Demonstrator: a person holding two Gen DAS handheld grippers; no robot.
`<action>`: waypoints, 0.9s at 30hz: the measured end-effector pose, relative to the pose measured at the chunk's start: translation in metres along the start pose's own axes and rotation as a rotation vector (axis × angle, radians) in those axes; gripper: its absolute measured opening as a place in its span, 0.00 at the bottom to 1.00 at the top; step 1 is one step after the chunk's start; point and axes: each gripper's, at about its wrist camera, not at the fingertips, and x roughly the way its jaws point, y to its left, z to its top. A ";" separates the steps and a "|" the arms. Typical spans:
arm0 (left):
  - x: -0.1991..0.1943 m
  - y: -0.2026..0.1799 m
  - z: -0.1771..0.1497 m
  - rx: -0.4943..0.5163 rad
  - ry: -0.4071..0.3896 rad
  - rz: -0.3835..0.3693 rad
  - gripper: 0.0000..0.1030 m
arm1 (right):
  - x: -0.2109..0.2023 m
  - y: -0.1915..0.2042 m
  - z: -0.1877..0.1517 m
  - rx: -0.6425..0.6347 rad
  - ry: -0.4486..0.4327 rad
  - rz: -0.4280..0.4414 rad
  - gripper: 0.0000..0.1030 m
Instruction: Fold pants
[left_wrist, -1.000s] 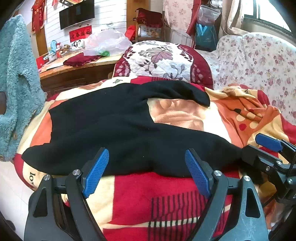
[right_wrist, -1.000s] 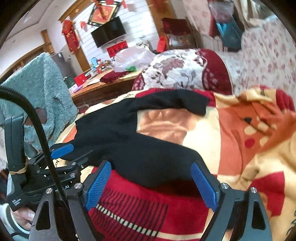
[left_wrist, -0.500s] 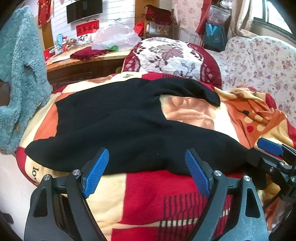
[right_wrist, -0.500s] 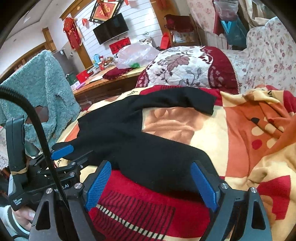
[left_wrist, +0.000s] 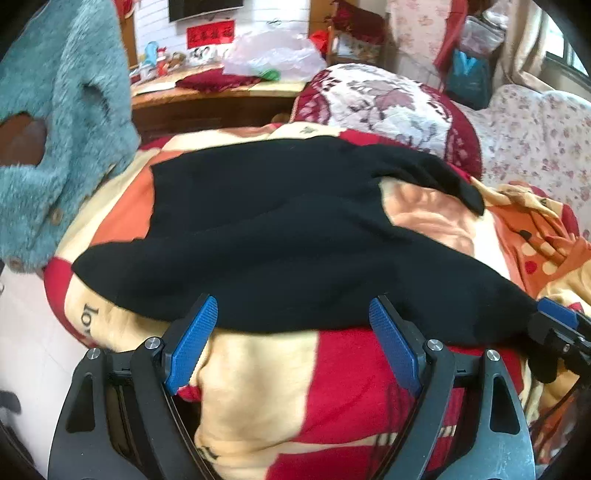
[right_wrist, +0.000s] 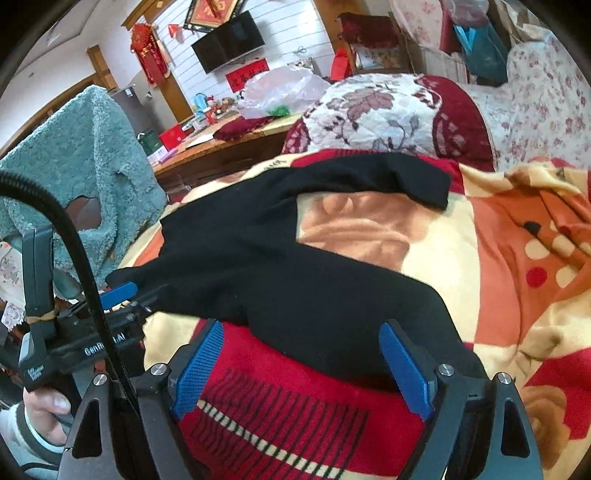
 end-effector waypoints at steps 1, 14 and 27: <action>0.002 0.003 -0.001 -0.007 0.006 0.008 0.83 | 0.001 -0.003 -0.002 0.013 0.006 0.002 0.83; 0.006 0.025 -0.006 -0.054 0.029 0.045 0.83 | 0.006 -0.009 -0.007 0.042 0.038 0.018 0.83; 0.007 -0.016 -0.013 0.057 0.070 -0.086 0.83 | -0.030 -0.088 -0.031 0.217 0.054 -0.113 0.83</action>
